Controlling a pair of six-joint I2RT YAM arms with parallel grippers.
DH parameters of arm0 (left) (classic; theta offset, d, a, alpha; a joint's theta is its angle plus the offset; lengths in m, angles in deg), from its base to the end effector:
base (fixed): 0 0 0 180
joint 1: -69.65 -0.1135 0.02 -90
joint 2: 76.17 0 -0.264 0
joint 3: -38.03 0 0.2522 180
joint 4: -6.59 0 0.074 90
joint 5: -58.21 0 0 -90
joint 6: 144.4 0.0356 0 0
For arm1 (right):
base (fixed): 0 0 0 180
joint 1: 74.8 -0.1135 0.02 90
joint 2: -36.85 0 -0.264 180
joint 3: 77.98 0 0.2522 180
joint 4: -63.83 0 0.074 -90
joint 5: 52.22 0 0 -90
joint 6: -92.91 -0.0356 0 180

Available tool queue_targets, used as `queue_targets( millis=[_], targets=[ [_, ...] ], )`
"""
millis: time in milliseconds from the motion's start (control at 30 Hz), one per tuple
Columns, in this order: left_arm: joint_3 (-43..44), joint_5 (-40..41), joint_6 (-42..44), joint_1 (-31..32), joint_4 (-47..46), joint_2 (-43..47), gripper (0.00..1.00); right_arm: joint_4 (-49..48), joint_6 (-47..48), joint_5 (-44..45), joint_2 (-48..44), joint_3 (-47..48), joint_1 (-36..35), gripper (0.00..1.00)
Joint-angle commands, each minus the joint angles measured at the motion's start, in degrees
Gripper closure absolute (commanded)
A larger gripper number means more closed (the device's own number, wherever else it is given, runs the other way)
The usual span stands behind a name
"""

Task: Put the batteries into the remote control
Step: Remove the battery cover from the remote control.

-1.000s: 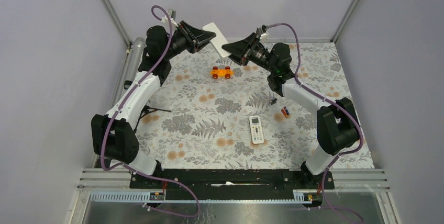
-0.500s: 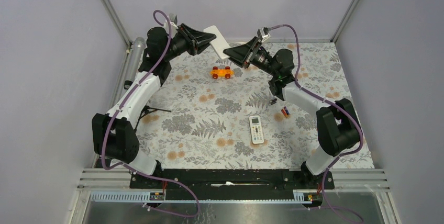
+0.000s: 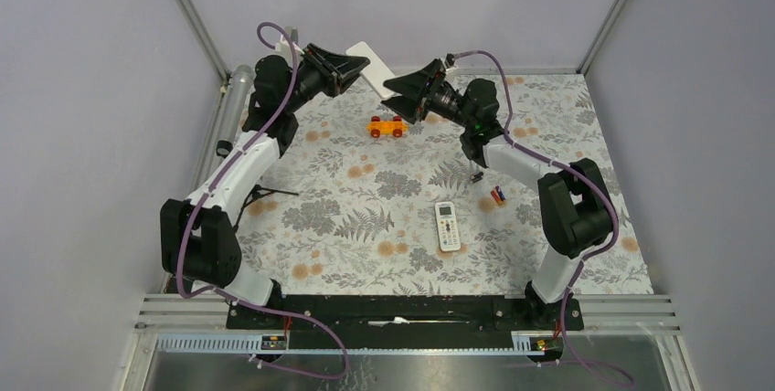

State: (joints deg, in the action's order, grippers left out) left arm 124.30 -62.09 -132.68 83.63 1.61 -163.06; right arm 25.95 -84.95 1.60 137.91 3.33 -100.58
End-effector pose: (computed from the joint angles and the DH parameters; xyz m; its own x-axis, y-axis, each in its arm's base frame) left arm 0.3472 -0.1050 0.3823 -0.6672 -0.7051 -0.2401 0.2138 0.1275 -0.9685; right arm 0.3561 0.1953 0.3193 -0.8452 0.4876 -0.2191 -0.3120 -0.1172 0.9428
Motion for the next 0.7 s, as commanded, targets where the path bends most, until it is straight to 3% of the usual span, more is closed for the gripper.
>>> queue_targets(
  millis=[0, 300, 367, 567, 667],
  targets=[
    [0.6, 0.3, 2.7, 1.2, -5.9, 4.6, 1.0, -0.7, -2.8, -0.1, 0.7, 2.1, -0.5, 0.28],
    [-0.6, 0.8, 1.7, 1.4, -5.7, 4.3, 1.0, -1.0, 0.3, 0.7, 0.2, 3.6, -0.6, 0.22],
    [-0.5, 1.0, 1.4, 1.4, -6.2, 4.3, 1.0, 0.3, -0.1, 0.2, 0.9, 4.1, -0.6, 0.27],
    [-1.2, 1.3, -2.9, 1.4, -10.6, 4.3, 1.0, 7.0, 2.6, -1.3, 1.0, 1.6, -0.8, 0.62],
    [-0.6, 2.7, -4.1, 1.3, -12.0, 4.2, 1.0, 7.3, 4.6, -2.3, -0.3, -1.9, -0.8, 0.71]
  ],
)
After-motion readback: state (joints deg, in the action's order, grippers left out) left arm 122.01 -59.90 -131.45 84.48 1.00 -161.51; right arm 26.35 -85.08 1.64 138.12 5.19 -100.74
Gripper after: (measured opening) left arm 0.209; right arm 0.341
